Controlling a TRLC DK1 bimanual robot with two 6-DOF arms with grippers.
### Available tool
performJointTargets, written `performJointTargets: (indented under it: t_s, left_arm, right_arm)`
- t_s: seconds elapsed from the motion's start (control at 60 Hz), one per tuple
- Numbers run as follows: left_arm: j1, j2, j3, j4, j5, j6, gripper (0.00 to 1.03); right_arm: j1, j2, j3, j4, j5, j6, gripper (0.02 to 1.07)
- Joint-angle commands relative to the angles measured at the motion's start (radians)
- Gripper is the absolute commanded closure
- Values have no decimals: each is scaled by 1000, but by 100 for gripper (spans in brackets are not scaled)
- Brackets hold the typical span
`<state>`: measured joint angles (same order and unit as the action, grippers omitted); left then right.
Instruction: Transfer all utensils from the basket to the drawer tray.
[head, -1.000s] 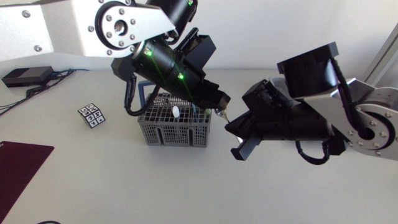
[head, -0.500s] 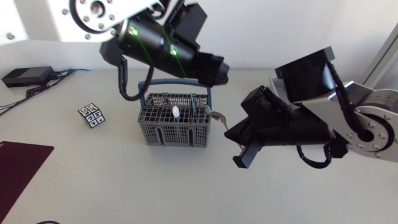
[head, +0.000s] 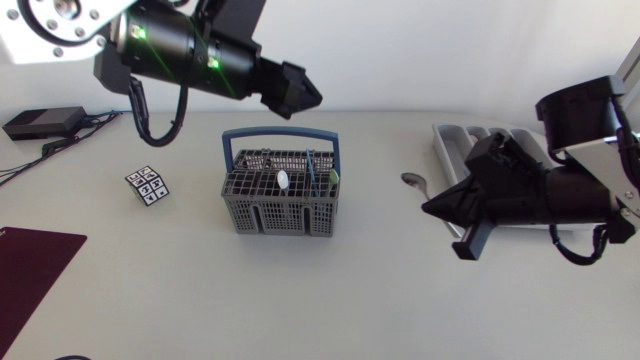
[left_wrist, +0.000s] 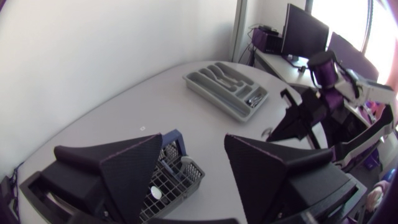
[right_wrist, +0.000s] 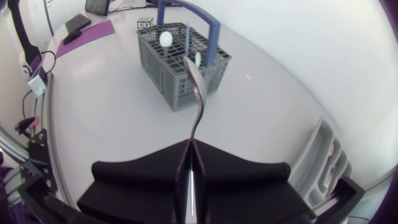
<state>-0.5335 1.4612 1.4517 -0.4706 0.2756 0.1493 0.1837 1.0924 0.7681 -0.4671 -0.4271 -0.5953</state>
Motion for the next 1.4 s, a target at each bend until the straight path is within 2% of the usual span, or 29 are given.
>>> performJointTargets:
  t_s: [0.0, 0.1, 0.183, 0.367, 0.5, 0.633, 0.833, 1.033, 1.317, 1.383]
  left_arm:
    - [7, -12, -71, 24, -3, 96, 29]
    - [6, -10, -111, 44, -3, 153, 29]
    - [0, -10, -139, 69, -16, 191, 23]
    - [-10, 10, -197, 119, -70, 211, 23]
    - [-10, 10, -234, 145, -82, 210, 23]
    - [-2, 11, -274, 173, -84, 208, 23]
    - [1, 13, -298, 182, -84, 205, 23]
    - [0, 10, -304, 184, -90, 200, 23]
    - [-11, 42, -333, 237, -111, 173, 23]
    - [-11, 56, -338, 254, -118, 157, 23]
  right_arm:
    - [-101, 34, -18, -25, -35, -143, 101]
    - [-239, 95, 16, -77, -93, -294, 101]
    - [-337, 152, 50, -108, -118, -414, 101]
    - [-518, 294, 132, -131, -114, -658, 101]
    - [-601, 417, 214, -145, -73, -828, 101]
    - [-661, 546, 295, -116, 11, -985, 101]
    - [-728, 673, 385, 10, 67, -1083, 101]
    - [-750, 778, 479, 18, 106, -1117, 92]
    - [-750, 899, 493, 163, 186, -1137, 91]
    - [-748, 900, 487, 176, 186, -1130, 84]
